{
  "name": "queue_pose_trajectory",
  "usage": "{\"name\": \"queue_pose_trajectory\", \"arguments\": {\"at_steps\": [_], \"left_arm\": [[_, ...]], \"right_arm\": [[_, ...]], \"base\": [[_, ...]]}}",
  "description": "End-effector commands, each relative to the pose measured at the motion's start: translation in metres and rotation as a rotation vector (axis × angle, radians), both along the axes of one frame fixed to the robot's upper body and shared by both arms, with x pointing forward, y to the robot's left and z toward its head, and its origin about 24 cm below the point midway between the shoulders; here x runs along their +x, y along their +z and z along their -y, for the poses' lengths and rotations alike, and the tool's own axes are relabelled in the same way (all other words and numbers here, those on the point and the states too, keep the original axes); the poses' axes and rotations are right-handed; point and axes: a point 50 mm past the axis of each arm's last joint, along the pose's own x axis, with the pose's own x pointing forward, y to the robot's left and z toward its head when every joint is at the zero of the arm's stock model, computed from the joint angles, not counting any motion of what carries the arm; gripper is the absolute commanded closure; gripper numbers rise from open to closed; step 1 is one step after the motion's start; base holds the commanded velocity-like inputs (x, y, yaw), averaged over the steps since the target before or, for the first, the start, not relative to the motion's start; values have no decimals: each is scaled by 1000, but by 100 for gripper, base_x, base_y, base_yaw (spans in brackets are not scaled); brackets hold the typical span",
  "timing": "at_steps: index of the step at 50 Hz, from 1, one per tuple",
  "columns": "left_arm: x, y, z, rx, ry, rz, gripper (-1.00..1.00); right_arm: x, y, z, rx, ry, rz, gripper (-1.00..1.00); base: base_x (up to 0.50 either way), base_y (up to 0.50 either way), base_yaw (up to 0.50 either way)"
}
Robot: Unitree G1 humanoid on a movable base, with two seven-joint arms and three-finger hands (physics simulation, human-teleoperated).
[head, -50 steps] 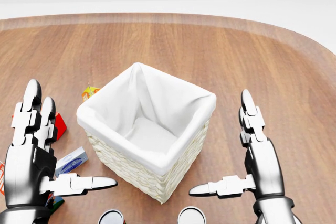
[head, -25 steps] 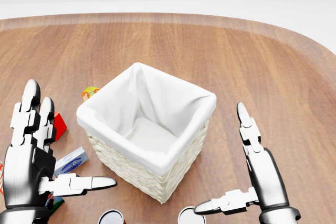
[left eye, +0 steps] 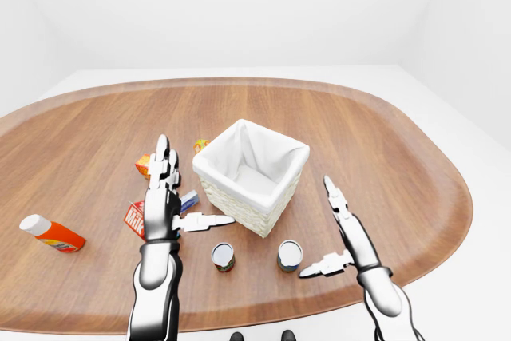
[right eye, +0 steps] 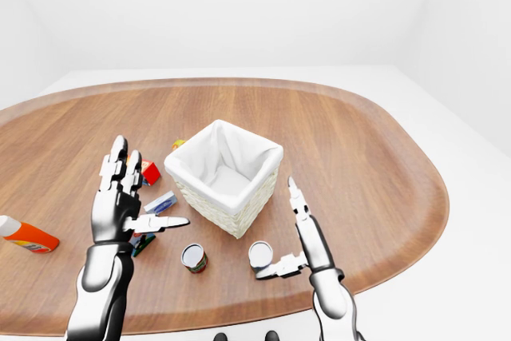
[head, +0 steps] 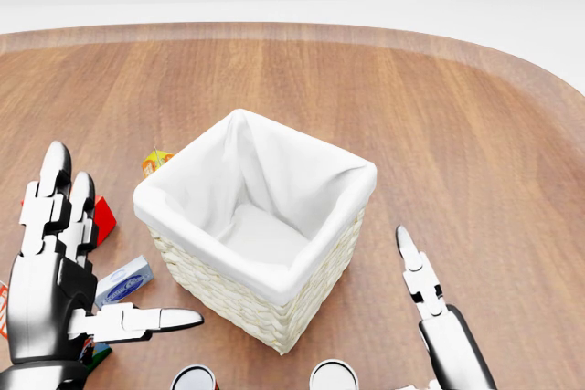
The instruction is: Pick up the alphabet soup, and put it in the basket.
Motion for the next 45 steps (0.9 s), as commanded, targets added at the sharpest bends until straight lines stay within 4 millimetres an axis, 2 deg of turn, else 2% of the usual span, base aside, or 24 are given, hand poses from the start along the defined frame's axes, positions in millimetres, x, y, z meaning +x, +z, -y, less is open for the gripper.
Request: {"name": "queue_pose_trajectory", "arguments": {"at_steps": [1,5,16,27,45], "left_arm": [[0,-2,0,1,1,-7,-100],[-1,-1,1,5,-1,-3,-100],[-1,0,1,3,-3,1,-100],[0,-2,1,5,-4,-10,-100],[2,-3,2,6,-8,-15,-100]], "right_arm": [[-17,-6,-2,-8,16,-30,-100],[-23,-15,1,-15,24,-51,-100],[-26,-29,-10,-46,81,-96,-100],[-24,-35,-13,-60,89,-107,-100],[-17,-56,-19,-140,76,-151,-100]], "base": [[0,0,0],[0,0,0],[0,0,0],[0,0,0],[0,0,0]]}}
